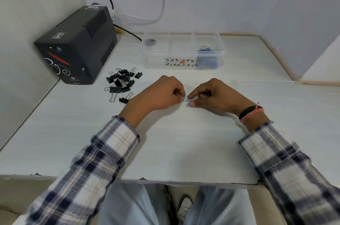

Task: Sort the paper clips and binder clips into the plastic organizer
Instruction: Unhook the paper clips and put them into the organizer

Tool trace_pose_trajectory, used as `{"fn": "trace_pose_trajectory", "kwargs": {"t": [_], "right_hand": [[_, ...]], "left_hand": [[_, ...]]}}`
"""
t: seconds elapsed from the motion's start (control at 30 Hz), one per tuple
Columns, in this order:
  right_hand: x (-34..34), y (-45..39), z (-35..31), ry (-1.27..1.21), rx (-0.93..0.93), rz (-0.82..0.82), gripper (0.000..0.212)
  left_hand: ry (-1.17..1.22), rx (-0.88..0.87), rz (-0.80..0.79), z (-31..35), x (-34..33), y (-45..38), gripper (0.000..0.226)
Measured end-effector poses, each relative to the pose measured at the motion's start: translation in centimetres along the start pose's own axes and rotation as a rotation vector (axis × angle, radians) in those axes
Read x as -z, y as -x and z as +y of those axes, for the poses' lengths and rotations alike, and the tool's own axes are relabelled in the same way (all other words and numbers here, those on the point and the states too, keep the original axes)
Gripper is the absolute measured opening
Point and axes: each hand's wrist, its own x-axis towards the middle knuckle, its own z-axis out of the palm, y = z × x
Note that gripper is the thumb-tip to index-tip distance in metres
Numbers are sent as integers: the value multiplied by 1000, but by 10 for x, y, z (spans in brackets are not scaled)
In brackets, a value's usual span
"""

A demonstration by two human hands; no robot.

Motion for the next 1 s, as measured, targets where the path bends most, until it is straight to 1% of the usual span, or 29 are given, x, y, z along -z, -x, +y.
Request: {"fn": "trace_pose_trajectory", "kwargs": {"t": [0.1, 0.3, 0.37, 0.4, 0.43, 0.53, 0.6, 0.67, 0.73, 0.77, 0.83, 0.9, 1.0], "right_hand": [[-1, 0, -1, -21, -5, -5, 10], [-5, -2, -5, 169, -31, -88, 9], [-3, 0, -6, 162, -40, -104, 9], [-1, 2, -7, 88, -53, -91, 10], [2, 3, -8, -43, -84, -66, 13], [13, 4, -9, -643, -251, 1, 16], [17, 1, -9, -1034, -355, 64, 14], [18, -1, -8, -1329, -441, 157, 9], [19, -3, -9, -1564, -497, 239, 10], [22, -4, -9, -1637, -518, 280, 14], [33, -9, -9, -1641, -565, 351, 15], [48, -18, -13, -1540, -596, 399, 19], [77, -42, -25, -1401, -578, 499, 22]], "left_hand": [[15, 26, 5, 3, 0, 0, 17], [-1, 68, -41, 10, -2, -4, 6], [-10, 66, -74, 10, -3, -5, 4], [-19, 59, -87, 10, -3, -5, 4], [-30, 46, -95, 10, -3, -5, 5], [-64, 5, -87, 6, -4, -4, 7], [-60, 4, -46, 5, -3, -4, 3], [7, 34, -6, 4, -2, -5, 5], [159, 83, 1, 4, -1, -8, 6], [246, 91, 7, 6, 1, -11, 5], [424, 82, 42, 10, 9, -23, 5], [545, 67, 123, 19, 20, -42, 7], [593, 102, 255, 34, 41, -82, 10]]}}
